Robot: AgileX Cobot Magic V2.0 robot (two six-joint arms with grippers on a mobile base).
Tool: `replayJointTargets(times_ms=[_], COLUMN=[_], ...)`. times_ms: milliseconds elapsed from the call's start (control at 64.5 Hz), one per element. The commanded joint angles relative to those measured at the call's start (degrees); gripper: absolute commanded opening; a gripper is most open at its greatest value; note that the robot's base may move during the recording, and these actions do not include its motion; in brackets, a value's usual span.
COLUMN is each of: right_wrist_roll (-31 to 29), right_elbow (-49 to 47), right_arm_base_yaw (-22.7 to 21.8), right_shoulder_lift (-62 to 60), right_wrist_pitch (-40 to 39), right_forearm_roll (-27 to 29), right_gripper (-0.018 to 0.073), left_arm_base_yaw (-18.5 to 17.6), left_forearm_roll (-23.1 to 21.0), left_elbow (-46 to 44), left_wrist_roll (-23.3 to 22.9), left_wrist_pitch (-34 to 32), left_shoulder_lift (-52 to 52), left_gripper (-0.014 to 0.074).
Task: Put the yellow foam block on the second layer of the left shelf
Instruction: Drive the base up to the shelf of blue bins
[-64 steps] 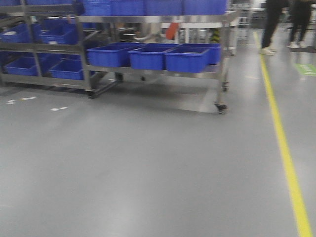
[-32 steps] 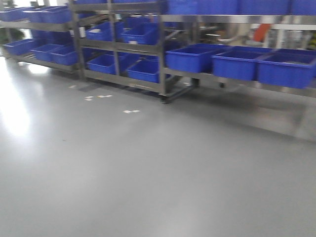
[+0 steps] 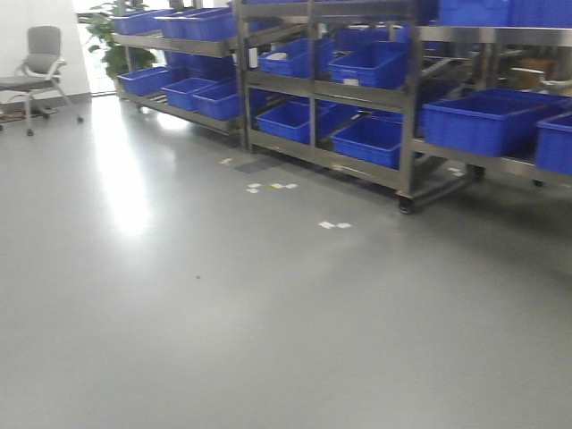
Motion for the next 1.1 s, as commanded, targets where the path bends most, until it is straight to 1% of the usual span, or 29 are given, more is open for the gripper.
replayJointTargets(times_ms=[0, 1086], right_wrist_roll=[-0.3, -0.3], right_elbow=[-1.6, -1.6], right_arm_base_yaw=[-0.4, -0.4], right_shoulder_lift=[0.9, 0.9], right_wrist_pitch=[-4.6, -4.5], right_forearm_roll=[-1.1, -1.1], right_gripper=[0.0309, 0.0309], left_arm_base_yaw=[-0.3, -0.3], left_forearm_roll=[-0.1, -0.1], left_elbow=[1.5, 1.5], left_wrist_roll=[-0.2, -0.2], left_wrist_pitch=[-5.0, -5.0], left_shoulder_lift=[0.4, 0.4], left_gripper=[0.0137, 0.0137])
